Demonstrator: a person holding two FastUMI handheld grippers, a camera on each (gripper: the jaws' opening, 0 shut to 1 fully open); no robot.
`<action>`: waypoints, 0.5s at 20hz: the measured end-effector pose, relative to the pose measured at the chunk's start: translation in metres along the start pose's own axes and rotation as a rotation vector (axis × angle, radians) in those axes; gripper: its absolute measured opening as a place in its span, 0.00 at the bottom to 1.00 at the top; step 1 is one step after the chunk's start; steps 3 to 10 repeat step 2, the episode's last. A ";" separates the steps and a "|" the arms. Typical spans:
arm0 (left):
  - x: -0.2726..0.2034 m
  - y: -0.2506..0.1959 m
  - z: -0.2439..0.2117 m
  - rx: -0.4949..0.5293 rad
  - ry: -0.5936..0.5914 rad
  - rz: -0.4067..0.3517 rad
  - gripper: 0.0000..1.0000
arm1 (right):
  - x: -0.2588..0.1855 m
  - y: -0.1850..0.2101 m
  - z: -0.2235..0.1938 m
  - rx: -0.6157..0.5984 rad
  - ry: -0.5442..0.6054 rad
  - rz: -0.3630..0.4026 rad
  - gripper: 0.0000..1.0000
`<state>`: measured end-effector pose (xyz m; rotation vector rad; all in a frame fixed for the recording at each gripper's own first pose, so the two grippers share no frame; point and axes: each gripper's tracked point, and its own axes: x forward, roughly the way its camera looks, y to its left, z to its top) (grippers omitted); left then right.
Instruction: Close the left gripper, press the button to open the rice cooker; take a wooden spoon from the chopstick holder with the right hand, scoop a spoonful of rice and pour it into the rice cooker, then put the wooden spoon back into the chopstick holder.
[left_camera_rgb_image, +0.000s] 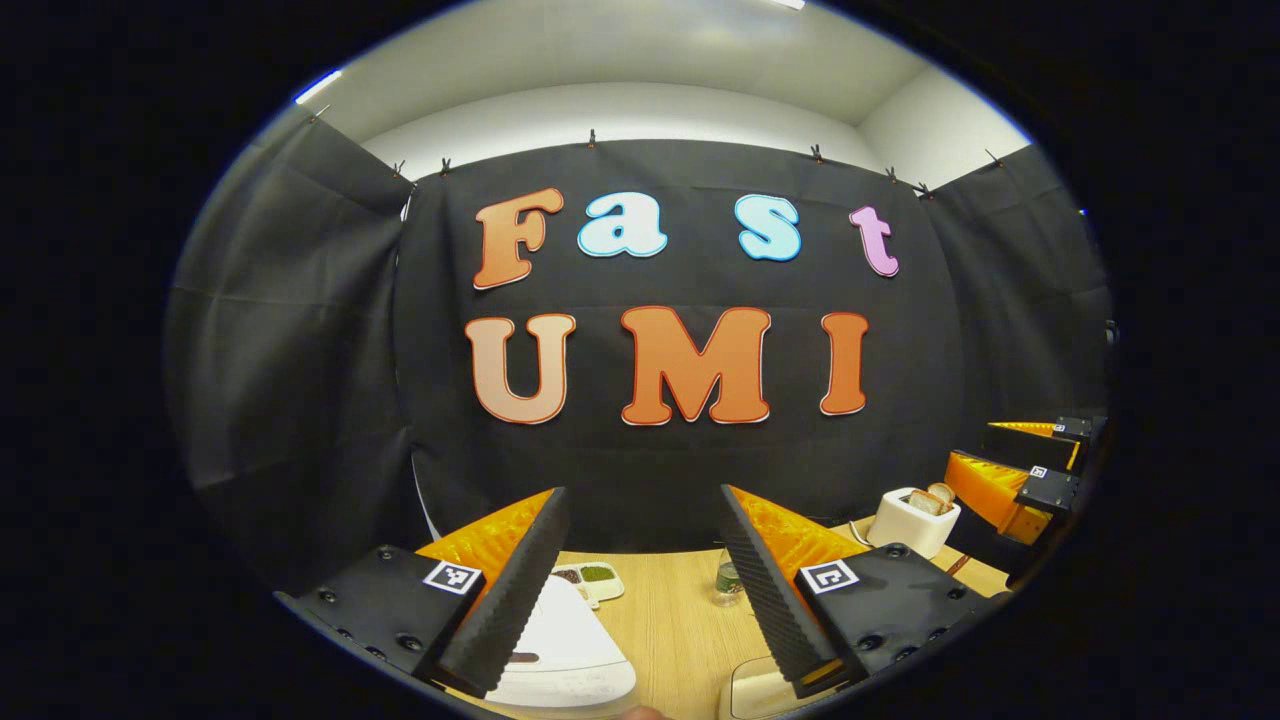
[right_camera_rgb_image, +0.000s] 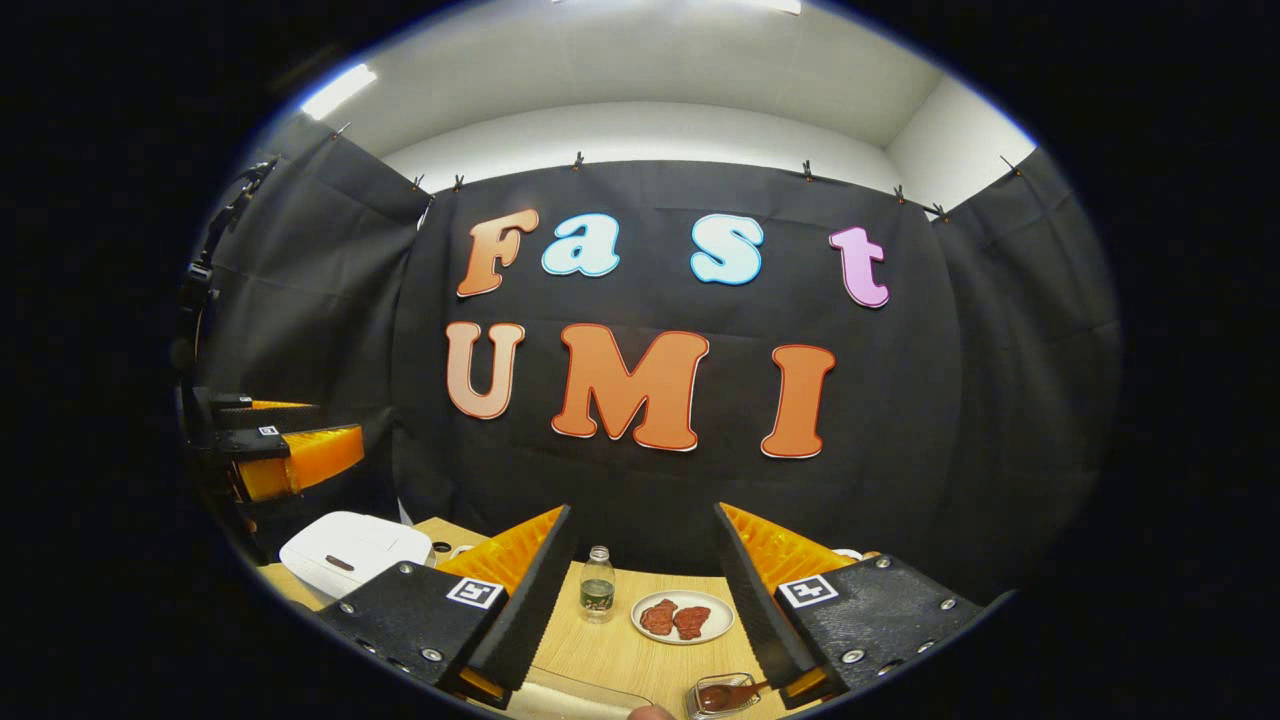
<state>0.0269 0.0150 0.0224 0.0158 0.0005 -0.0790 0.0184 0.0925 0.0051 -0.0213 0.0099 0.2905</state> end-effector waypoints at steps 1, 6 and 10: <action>0.001 0.002 0.001 0.002 -0.002 0.002 1.00 | 0.001 0.001 0.001 0.003 0.000 0.002 0.85; 0.000 0.003 0.001 0.003 -0.001 0.006 1.00 | 0.002 0.001 0.001 0.005 -0.002 0.000 0.84; 0.000 0.003 0.001 0.003 -0.001 0.006 1.00 | 0.002 0.001 0.001 0.005 -0.002 0.000 0.84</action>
